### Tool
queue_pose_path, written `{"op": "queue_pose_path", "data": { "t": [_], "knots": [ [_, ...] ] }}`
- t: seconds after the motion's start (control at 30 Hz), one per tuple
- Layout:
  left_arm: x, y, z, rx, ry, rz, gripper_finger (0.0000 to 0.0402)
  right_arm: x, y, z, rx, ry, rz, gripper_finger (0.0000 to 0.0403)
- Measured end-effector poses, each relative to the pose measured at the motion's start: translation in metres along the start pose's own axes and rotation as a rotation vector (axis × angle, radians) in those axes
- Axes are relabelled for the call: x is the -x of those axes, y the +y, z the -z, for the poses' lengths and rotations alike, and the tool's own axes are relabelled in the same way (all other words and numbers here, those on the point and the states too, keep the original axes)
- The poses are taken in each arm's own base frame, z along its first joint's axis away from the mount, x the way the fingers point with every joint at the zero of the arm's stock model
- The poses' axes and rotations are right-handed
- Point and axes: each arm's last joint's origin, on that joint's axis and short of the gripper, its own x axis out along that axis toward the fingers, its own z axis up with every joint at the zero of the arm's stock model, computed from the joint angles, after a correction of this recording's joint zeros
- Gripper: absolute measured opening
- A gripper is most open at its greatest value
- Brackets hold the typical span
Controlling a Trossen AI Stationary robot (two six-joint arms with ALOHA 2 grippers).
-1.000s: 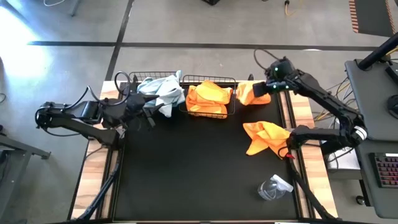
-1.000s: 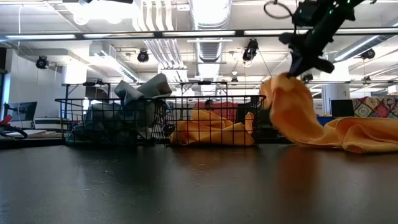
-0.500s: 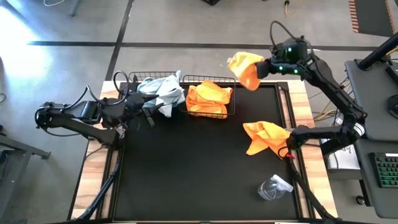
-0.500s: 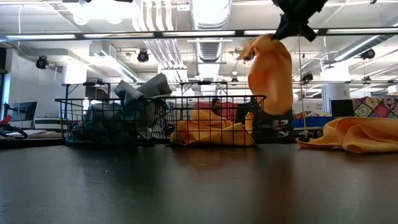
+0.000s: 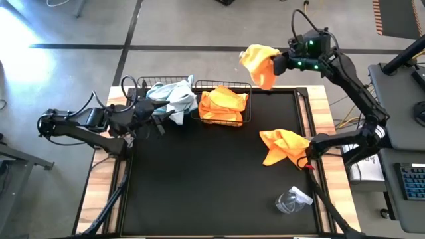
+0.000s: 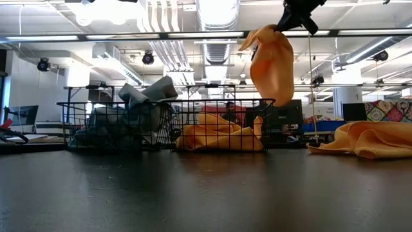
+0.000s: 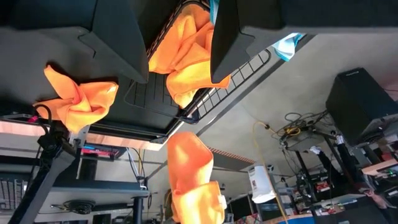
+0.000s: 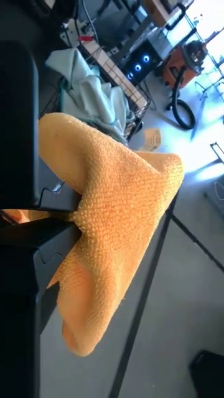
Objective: Sort microfiber towel by color & place in baskets
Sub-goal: Put the yellow towel into the right black wire basket
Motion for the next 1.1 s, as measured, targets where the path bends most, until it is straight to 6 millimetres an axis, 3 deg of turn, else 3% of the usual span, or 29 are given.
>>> {"op": "queue_pose_path", "data": {
  "t": [0.23,0.67,0.9,1.1],
  "knots": [
    [0.000,0.000,0.000,0.000,0.000,0.000,0.0158,-0.011,0.013,0.002,0.027,0.051,-0.153,0.0013],
    [0.000,0.000,0.000,0.000,0.000,0.000,0.0158,-0.028,0.049,0.014,0.115,0.121,-0.285,0.0013],
    [0.000,0.000,0.000,0.001,-0.001,0.000,0.0158,-0.053,0.065,0.019,0.141,0.141,-0.335,0.0013],
    [0.000,0.000,0.000,0.002,0.000,0.000,0.0158,-0.081,0.066,0.026,0.139,0.192,-0.328,0.0013]
  ]
}}
